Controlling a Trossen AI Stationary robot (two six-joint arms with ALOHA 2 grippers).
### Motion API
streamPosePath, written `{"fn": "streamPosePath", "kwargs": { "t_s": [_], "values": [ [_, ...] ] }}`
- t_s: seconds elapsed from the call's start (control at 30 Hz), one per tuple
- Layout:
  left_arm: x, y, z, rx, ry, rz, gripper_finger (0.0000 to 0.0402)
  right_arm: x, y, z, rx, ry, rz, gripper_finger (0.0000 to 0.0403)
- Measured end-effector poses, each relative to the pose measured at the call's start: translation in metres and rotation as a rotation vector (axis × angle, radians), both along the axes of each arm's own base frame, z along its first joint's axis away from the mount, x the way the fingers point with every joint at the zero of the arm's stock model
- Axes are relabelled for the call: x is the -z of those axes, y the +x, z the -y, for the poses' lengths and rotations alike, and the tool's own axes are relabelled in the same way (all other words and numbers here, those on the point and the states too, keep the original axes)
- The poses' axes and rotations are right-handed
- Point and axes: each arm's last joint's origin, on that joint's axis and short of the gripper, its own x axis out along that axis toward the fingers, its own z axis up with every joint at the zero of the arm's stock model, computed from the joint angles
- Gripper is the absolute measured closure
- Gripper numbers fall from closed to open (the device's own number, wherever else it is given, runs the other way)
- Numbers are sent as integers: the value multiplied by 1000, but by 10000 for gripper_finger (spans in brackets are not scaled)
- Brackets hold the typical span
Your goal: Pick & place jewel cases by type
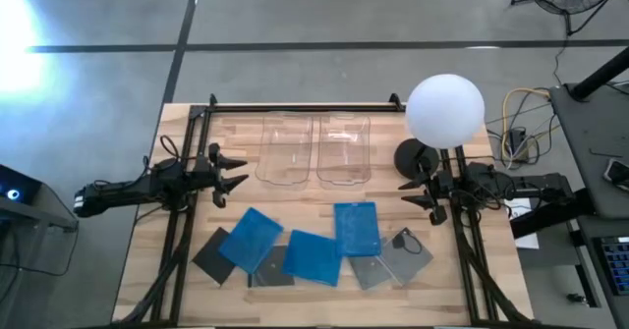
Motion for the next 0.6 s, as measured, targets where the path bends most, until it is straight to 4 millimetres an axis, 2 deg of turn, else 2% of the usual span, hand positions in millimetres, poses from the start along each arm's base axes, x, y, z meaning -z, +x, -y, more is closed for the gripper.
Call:
{"fn": "streamPosePath", "kwargs": {
  "t_s": [0.5, 0.6],
  "values": [
    [0, 0, 0, 0, 0, 0, 223, 0, 0, 0, 0, -1, 0, 273],
    [0, 0, 0, 0, 0, 0, 223, 0, 0, 1, 35, -162, 24, 269]
  ]
}}
